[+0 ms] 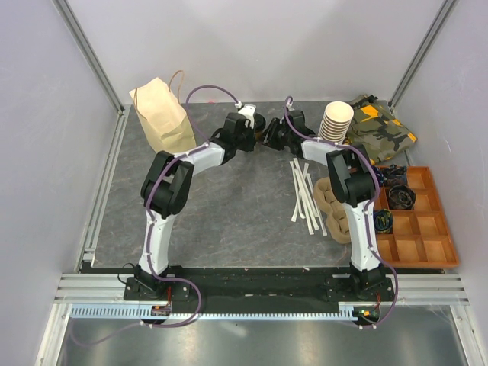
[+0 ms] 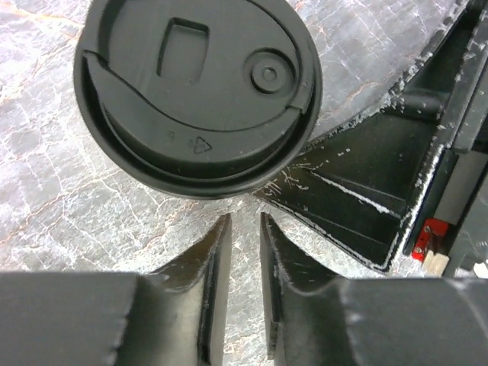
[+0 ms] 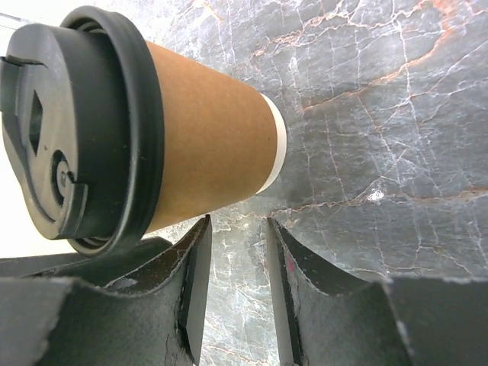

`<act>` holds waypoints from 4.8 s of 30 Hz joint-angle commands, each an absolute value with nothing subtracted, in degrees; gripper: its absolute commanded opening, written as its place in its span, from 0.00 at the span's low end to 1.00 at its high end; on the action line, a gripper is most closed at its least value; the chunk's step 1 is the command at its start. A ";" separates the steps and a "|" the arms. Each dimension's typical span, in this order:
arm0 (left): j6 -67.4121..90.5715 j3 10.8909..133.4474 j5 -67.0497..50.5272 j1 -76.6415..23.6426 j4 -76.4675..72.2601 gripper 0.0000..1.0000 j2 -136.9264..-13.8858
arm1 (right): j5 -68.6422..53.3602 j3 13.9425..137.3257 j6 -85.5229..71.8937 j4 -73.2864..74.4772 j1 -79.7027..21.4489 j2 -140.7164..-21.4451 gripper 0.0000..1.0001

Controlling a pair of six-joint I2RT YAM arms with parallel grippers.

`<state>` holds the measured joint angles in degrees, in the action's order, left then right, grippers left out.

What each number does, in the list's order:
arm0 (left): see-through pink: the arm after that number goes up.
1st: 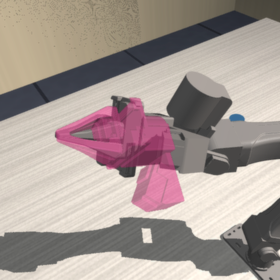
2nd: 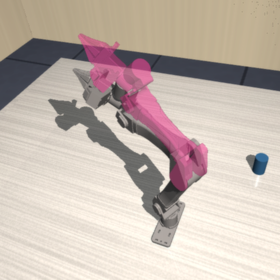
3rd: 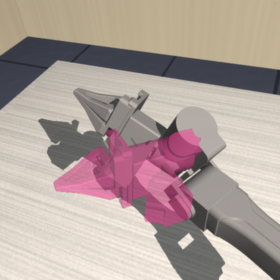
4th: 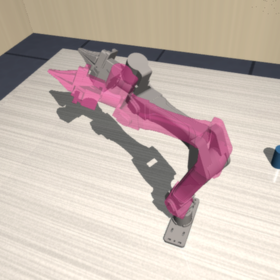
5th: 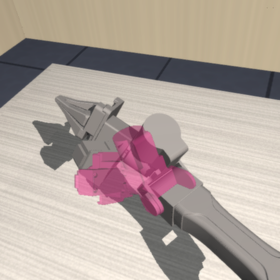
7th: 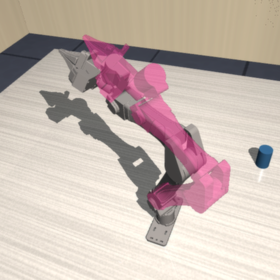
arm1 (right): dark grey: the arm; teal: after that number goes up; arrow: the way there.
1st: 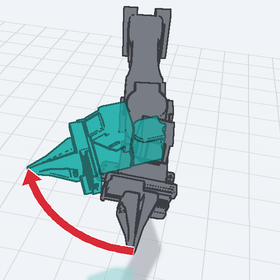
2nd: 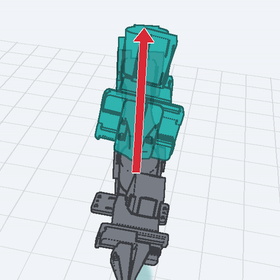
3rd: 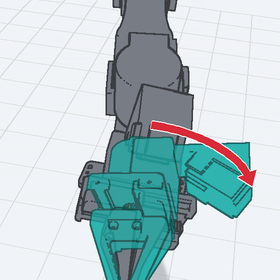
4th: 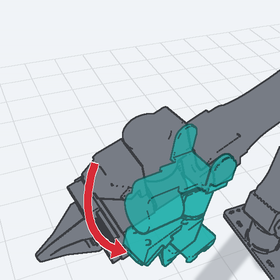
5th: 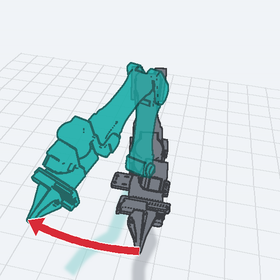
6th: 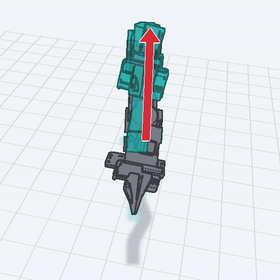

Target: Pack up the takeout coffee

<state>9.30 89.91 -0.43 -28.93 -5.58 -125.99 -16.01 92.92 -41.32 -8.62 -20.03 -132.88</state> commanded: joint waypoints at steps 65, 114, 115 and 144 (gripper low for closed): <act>-16.61 68.29 -45.26 -22.32 45.27 0.82 -60.03 | -18.63 70.49 42.80 72.51 10.90 -84.99 0.53; -14.33 68.99 -45.79 -22.32 44.82 0.82 -61.96 | -17.40 69.17 41.75 68.38 6.33 -88.24 0.35; -14.33 68.99 -45.79 -22.32 44.91 0.82 -61.96 | -17.40 69.00 41.75 68.38 6.33 -88.16 0.35; -13.71 68.82 -47.55 -22.32 45.00 0.82 -63.37 | -22.41 75.85 43.24 75.85 6.33 -83.94 0.00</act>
<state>-15.38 68.23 -44.99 -22.26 46.19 -62.89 -18.63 71.81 41.89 73.14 6.48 -86.39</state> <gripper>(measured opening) 0.825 0.012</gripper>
